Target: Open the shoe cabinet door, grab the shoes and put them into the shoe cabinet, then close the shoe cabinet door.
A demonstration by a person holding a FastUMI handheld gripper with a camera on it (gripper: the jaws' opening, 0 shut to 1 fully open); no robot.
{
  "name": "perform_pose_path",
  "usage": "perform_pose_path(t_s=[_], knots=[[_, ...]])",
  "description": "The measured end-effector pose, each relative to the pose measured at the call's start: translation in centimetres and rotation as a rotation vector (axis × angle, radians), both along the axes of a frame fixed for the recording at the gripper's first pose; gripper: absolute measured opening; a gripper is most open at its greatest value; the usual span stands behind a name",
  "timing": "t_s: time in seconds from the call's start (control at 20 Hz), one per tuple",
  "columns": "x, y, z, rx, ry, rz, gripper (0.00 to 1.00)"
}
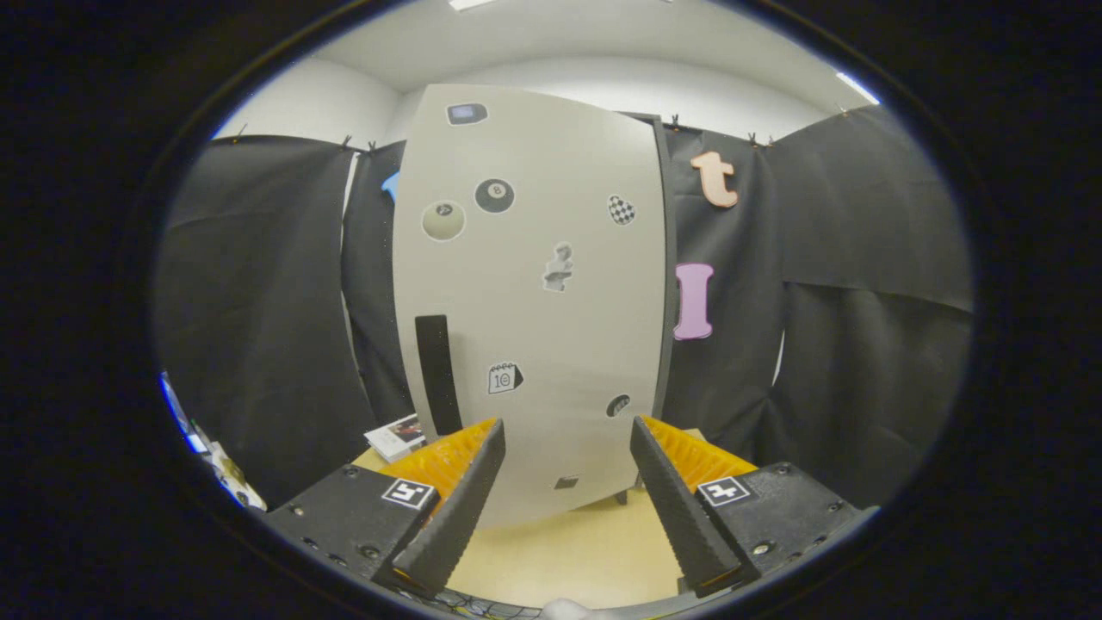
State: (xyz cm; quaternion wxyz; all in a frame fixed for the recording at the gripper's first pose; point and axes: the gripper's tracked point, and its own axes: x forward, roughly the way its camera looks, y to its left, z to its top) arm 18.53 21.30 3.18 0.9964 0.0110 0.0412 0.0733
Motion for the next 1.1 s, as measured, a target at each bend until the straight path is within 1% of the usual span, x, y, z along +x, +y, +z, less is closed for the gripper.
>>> perform_pose_path(t_s=[0.3, 0.45, 0.75, 0.95, 1.1], knots=[[-4.2, -2.6, 0.7, 0.014, -0.033, -0.075, 0.96], [-5.9, -3.7, 0.2, 0.004, -0.040, -0.104, 0.96], [-8.5, -4.9, -0.8, 0.010, -0.029, -0.130, 0.96], [-9.3, -5.6, -1.4, 0.010, -0.030, -0.147, 0.96], [-9.9, -5.6, -1.6, 0.024, -0.031, -0.137, 0.96]])
